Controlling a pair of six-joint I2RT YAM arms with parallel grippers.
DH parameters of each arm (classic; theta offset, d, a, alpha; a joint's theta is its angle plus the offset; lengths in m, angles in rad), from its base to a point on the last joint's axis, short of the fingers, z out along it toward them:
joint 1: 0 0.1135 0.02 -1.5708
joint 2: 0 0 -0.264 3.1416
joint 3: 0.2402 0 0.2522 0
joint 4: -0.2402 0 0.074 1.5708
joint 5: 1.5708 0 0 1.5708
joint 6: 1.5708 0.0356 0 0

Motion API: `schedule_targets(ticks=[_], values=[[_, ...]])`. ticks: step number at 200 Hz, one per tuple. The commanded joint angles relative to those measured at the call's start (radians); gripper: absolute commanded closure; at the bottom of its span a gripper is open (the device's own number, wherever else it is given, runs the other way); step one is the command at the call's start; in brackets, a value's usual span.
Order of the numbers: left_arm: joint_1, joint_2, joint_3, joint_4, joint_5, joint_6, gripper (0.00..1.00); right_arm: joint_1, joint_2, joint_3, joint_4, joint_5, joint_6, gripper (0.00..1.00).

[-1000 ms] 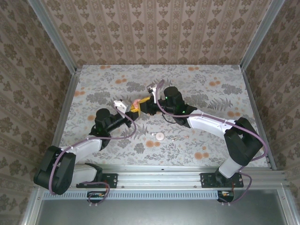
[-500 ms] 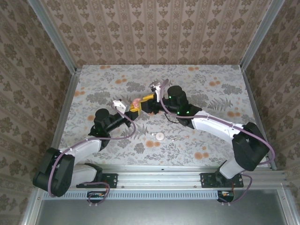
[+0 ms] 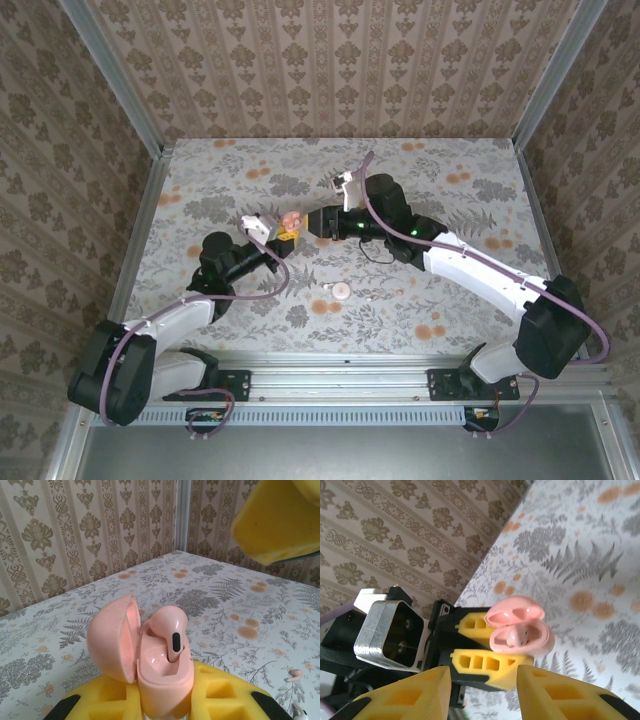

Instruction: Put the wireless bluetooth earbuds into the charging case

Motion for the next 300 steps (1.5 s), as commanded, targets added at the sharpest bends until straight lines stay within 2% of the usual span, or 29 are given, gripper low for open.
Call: schedule_targets(ticks=[1, 119, 160, 300], values=[[-0.003, -0.019, 0.015, -0.019, 0.013, 0.045, 0.87, 0.017, 0.016, 0.027, -0.024, -0.051, 0.17, 0.61], [-0.004, -0.055, 0.028, -0.068, 0.014, 0.067, 0.87, 0.025, 0.12, 0.093, -0.039, -0.048, 0.188, 0.61], [-0.004, -0.057, 0.029, -0.072, 0.014, 0.066, 0.87, 0.024, 0.13, 0.1, -0.047, -0.05, 0.181, 0.65], [-0.005, -0.057, 0.036, -0.071, 0.027, 0.052, 0.87, 0.022, 0.15, 0.123, -0.059, -0.05, 0.159, 0.67]])
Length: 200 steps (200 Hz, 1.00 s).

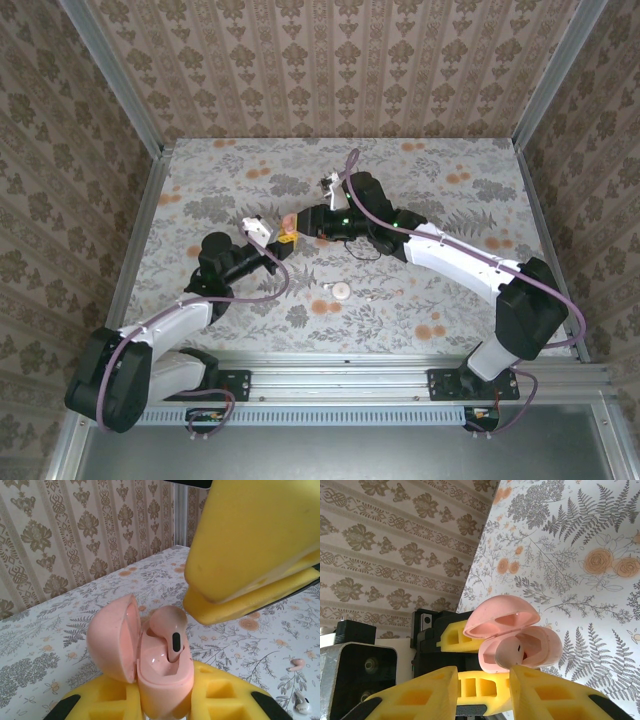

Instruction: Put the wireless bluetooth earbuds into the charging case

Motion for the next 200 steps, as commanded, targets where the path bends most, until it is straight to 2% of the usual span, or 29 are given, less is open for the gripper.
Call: schedule_targets(ticks=[1, 200], values=[[-0.004, -0.018, 0.034, -0.01, 0.026, 0.003, 0.87, 0.0, 0.013, 0.034, -0.024, -0.021, -0.015, 0.67], [-0.004, -0.02, 0.038, -0.013, 0.036, -0.003, 0.87, 0.0, 0.034, 0.049, -0.043, -0.021, -0.033, 0.68]])
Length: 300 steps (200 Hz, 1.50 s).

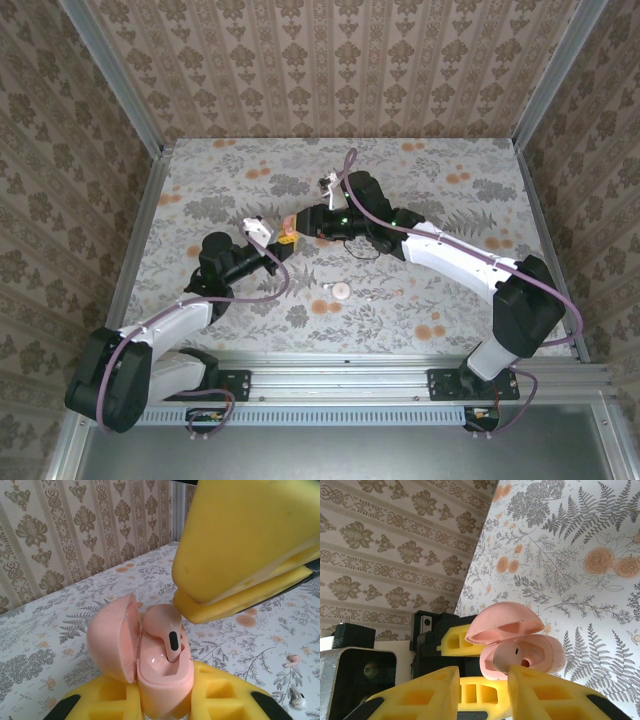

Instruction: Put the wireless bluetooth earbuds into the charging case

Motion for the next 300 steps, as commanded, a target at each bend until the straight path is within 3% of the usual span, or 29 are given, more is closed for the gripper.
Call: schedule_targets(ticks=[1, 300], values=[[-0.005, -0.02, 0.038, 0.007, 0.026, -0.002, 0.87, -0.001, 0.015, 0.037, -0.036, -0.01, -0.022, 0.68], [-0.035, -0.023, 0.039, -0.005, 0.029, 0.009, 0.87, 0.0, 0.049, 0.063, -0.018, -0.041, -0.035, 0.68]])
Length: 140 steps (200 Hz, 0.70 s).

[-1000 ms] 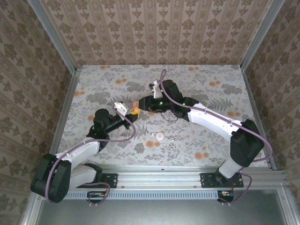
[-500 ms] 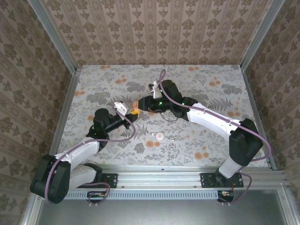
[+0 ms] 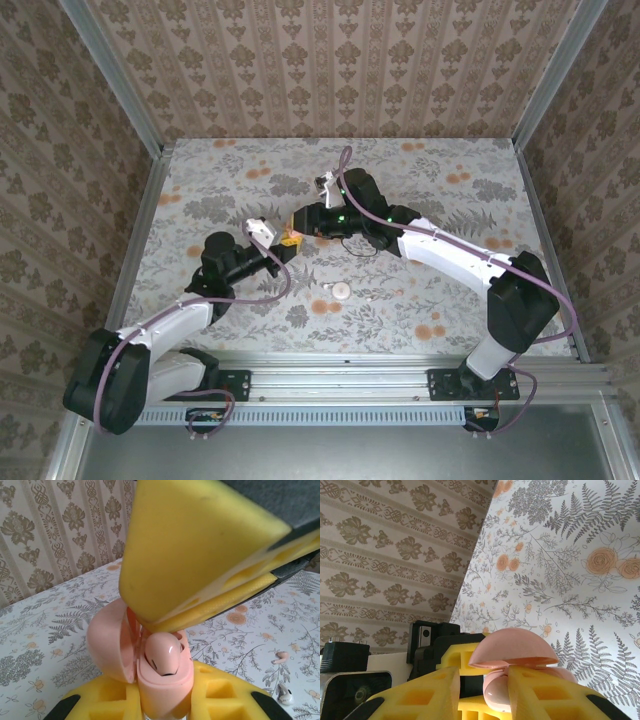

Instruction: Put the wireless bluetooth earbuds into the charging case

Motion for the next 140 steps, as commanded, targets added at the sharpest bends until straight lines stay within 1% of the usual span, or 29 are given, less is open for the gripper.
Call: schedule_targets(ticks=[1, 54, 84, 113, 140], values=[[-0.01, -0.012, 0.028, 0.029, 0.025, 0.009, 0.87, 0.0, 0.014, 0.024, -0.001, -0.021, -0.018, 0.68], [-0.008, 0.004, 0.013, 0.039, 0.01, 0.02, 0.87, -0.005, -0.024, 0.005, -0.025, -0.015, -0.048, 0.68], [-0.009, 0.059, -0.011, 0.081, -0.009, 0.023, 0.87, -0.027, -0.076, -0.021, -0.079, -0.006, -0.083, 0.68], [-0.01, 0.155, -0.026, 0.144, -0.012, -0.004, 0.87, -0.071, -0.136, -0.048, -0.173, -0.005, -0.11, 0.68], [-0.02, 0.231, -0.033, 0.211, -0.006, -0.028, 0.88, -0.125, -0.177, -0.063, -0.333, -0.009, -0.131, 0.67]])
